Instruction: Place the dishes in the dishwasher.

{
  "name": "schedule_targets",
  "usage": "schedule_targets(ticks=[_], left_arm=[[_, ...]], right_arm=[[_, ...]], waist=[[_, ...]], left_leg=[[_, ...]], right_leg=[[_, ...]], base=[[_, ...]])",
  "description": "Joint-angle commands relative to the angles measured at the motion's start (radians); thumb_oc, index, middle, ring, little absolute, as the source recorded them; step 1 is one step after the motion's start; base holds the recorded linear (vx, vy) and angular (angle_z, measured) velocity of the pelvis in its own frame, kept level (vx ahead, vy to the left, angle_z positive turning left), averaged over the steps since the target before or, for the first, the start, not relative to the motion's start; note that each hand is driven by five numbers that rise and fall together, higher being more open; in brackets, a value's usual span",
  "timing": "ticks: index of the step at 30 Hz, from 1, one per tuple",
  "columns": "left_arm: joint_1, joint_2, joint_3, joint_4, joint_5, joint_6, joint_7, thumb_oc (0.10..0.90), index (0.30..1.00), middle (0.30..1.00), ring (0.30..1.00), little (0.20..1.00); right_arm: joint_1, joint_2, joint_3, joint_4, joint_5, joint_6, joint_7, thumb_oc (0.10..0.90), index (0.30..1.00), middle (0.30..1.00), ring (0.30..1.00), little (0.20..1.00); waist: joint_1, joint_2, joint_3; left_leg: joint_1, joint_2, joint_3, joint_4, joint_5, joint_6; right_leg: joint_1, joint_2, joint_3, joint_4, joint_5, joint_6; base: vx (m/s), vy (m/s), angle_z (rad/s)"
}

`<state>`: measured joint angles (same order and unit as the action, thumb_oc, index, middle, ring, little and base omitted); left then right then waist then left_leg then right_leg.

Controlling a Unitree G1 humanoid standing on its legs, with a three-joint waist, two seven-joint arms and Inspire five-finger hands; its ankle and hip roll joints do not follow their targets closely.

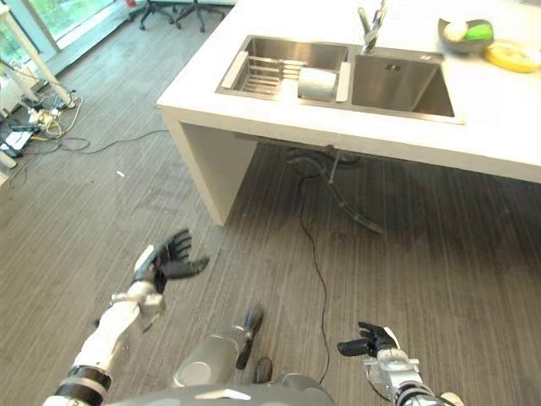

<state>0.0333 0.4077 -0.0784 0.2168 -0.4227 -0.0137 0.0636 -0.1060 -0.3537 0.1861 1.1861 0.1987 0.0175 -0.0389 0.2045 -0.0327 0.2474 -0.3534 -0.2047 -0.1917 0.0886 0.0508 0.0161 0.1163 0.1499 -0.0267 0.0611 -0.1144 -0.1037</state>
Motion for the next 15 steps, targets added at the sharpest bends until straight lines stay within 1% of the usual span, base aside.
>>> schedule_targets(ticks=[1, 2, 3, 4, 5, 6, 7, 8, 9, 10, 11, 12, 13, 14, 15], left_arm=[[-0.124, 0.09, 0.147, -0.185, 0.035, -0.172, 0.047, 0.8, 0.9, 0.9, 0.9, 0.9], [-0.131, 0.105, 0.177, -0.294, 0.112, -0.19, 0.065, 0.8, 0.9, 0.9, 0.9, 0.9], [-0.126, 0.104, 0.179, -0.3, 0.114, -0.187, 0.065, 0.8, 0.9, 0.9, 0.9, 0.9], [-0.136, 0.11, 0.183, -0.335, 0.143, -0.191, 0.068, 0.8, 0.9, 0.9, 0.9, 0.9], [-0.17, 0.13, 0.176, -0.399, 0.195, -0.191, 0.063, 0.8, 0.9, 0.9, 0.9, 0.9], [-0.169, 0.13, 0.176, -0.401, 0.196, -0.19, 0.063, 0.8, 0.9, 0.9, 0.9, 0.9], [-0.184, 0.136, 0.173, -0.433, 0.215, -0.193, 0.059, 0.8, 0.9, 0.9, 0.9, 0.9], [-0.222, 0.161, 0.168, -0.485, 0.248, -0.199, 0.063, 0.8, 0.9, 0.9, 0.9, 0.9], [-0.236, 0.17, 0.166, -0.501, 0.263, -0.2, 0.067, 0.8, 0.9, 0.9, 0.9, 0.9], [-0.237, 0.17, 0.166, -0.501, 0.263, -0.199, 0.067, 0.8, 0.9, 0.9, 0.9, 0.9], [-0.279, 0.186, 0.151, -0.519, 0.305, -0.2, 0.082, 0.8, 0.9, 0.9, 0.9, 0.9], [-0.279, 0.186, 0.151, -0.519, 0.305, -0.2, 0.082, 0.8, 0.9, 0.9, 0.9, 0.9], [-0.294, 0.191, 0.147, -0.533, 0.322, -0.201, 0.084, 0.8, 0.9, 0.9, 0.9, 0.9], [-0.304, 0.197, 0.148, -0.55, 0.338, -0.202, 0.088, 0.8, 0.9, 0.9, 0.9, 0.9], [-0.304, 0.197, 0.148, -0.55, 0.338, -0.202, 0.088, 0.8, 0.9, 0.9, 0.9, 0.9]], right_arm=[[0.061, -0.022, -0.015, -0.009, 0.007, -0.036, 0.009, 0.8, 0.9, 0.9, 0.9, 0.9], [0.077, 0.007, -0.015, 0.035, 0.0, -0.033, 0.023, 0.8, 0.9, 0.9, 0.9, 0.9], [0.078, 0.008, -0.014, 0.036, 0.0, -0.033, 0.023, 0.8, 0.9, 0.9, 0.9, 0.9], [0.088, 0.02, -0.015, 0.07, -0.005, -0.031, 0.03, 0.8, 0.9, 0.9, 0.9, 0.9], [0.105, 0.042, -0.035, 0.126, -0.005, -0.019, 0.047, 0.8, 0.9, 0.9, 0.9, 0.9], [0.104, 0.043, -0.035, 0.127, -0.005, -0.02, 0.047, 0.8, 0.9, 0.9, 0.9, 0.9], [0.106, 0.052, -0.039, 0.152, -0.011, -0.013, 0.056, 0.8, 0.9, 0.9, 0.9, 0.9], [0.109, 0.063, -0.051, 0.184, -0.009, -0.003, 0.075, 0.8, 0.9, 0.9, 0.9, 0.9], [0.111, 0.065, -0.053, 0.186, -0.008, -0.002, 0.081, 0.8, 0.9, 0.9, 0.9, 0.9], [0.11, 0.064, -0.054, 0.187, -0.008, -0.002, 0.082, 0.8, 0.9, 0.9, 0.9, 0.9], [0.106, 0.069, -0.046, 0.186, -0.009, -0.001, 0.087, 0.8, 0.9, 0.9, 0.9, 0.9], [0.106, 0.069, -0.046, 0.186, -0.009, -0.001, 0.087, 0.8, 0.9, 0.9, 0.9, 0.9], [0.111, 0.071, -0.042, 0.181, -0.008, -0.002, 0.089, 0.8, 0.9, 0.9, 0.9, 0.9], [0.117, 0.073, -0.041, 0.175, -0.007, -0.002, 0.093, 0.8, 0.9, 0.9, 0.9, 0.9], [0.117, 0.073, -0.041, 0.175, -0.007, -0.002, 0.093, 0.8, 0.9, 0.9, 0.9, 0.9]], waist=[[0.047, 0.014, -0.003], [0.054, -0.005, -0.032], [0.055, -0.007, -0.032], [0.05, -0.019, -0.048], [0.038, -0.035, -0.069], [0.04, -0.036, -0.068], [0.034, -0.037, -0.075], [0.003, -0.032, -0.06], [-0.011, -0.024, -0.054], [-0.011, -0.025, -0.052], [-0.034, -0.002, -0.039], [-0.035, -0.003, -0.039], [-0.04, 0.002, -0.042], [-0.048, 0.003, -0.048], [-0.048, 0.003, -0.048]], left_leg=[[0.091, 0.022, 0.03, 0.062, 0.034, -0.028], [0.139, 0.029, 0.015, 0.022, 0.021, -0.001], [0.143, 0.028, 0.016, 0.017, 0.022, 0.0], [0.169, 0.028, 0.007, 0.0, 0.016, 0.005], [0.216, 0.041, 0.011, -0.012, -0.006, 0.02], [0.219, 0.04, 0.012, -0.014, -0.006, 0.02], [0.24, 0.044, 0.014, -0.017, -0.023, 0.028], [0.285, 0.056, 0.019, -0.009, -0.044, 0.043], [0.304, 0.066, 0.015, -0.01, -0.055, 0.049], [0.303, 0.065, 0.015, -0.009, -0.056, 0.049], [0.333, 0.082, 0.001, -0.018, -0.064, 0.058], [0.333, 0.081, 0.001, -0.018, -0.064, 0.058], [0.35, 0.086, -0.004, -0.029, -0.068, 0.06], [0.375, 0.089, -0.012, -0.052, -0.072, 0.06], [0.375, 0.089, -0.012, -0.052, -0.072, 0.06]], right_leg=[[0.002, -0.069, 0.048, -0.002, 0.008, 0.155], [0.018, -0.07, 0.06, 0.006, -0.014, 0.157], [0.02, -0.072, 0.061, 0.007, -0.017, 0.158], [0.026, -0.079, 0.06, 0.024, -0.025, 0.166], [0.022, -0.09, 0.054, 0.105, -0.032, 0.193], [0.02, -0.091, 0.055, 0.112, -0.037, 0.193], [-0.002, -0.096, 0.053, 0.181, -0.021, 0.221], [-0.078, -0.106, 0.051, 0.378, 0.094, 0.297], [-0.11, -0.104, 0.045, 0.452, 0.123, 0.315], [-0.116, -0.105, 0.046, 0.462, 0.12, 0.316], [-0.183, -0.101, 0.027, 0.576, 0.137, 0.322], [-0.184, -0.101, 0.026, 0.578, 0.136, 0.322], [-0.204, -0.11, 0.015, 0.581, 0.131, 0.311], [-0.22, -0.128, -0.003, 0.553, 0.116, 0.296], [-0.22, -0.128, -0.003, 0.553, 0.116, 0.296]], base=[[0.45, 0.065, -0.8], [0.36, 0.06, -0.66], [0.36, 0.073, -0.5], [0.32, 0.108, -0.36], [0.31, 0.109, -0.2], [0.28, 0.137, -0.21], [0.18, 0.153, -0.08], [0.23, 0.179, 0.01], [0.14, 0.122, 0.17], [0.11, 0.089, 0.15], [0.07, 0.063, 0.14], [0.14, 0.093, 0.07], [0.15, 0.041, -0.05], [0.15, 0.042, -0.11], [0.19, 0.0, -0.04]])
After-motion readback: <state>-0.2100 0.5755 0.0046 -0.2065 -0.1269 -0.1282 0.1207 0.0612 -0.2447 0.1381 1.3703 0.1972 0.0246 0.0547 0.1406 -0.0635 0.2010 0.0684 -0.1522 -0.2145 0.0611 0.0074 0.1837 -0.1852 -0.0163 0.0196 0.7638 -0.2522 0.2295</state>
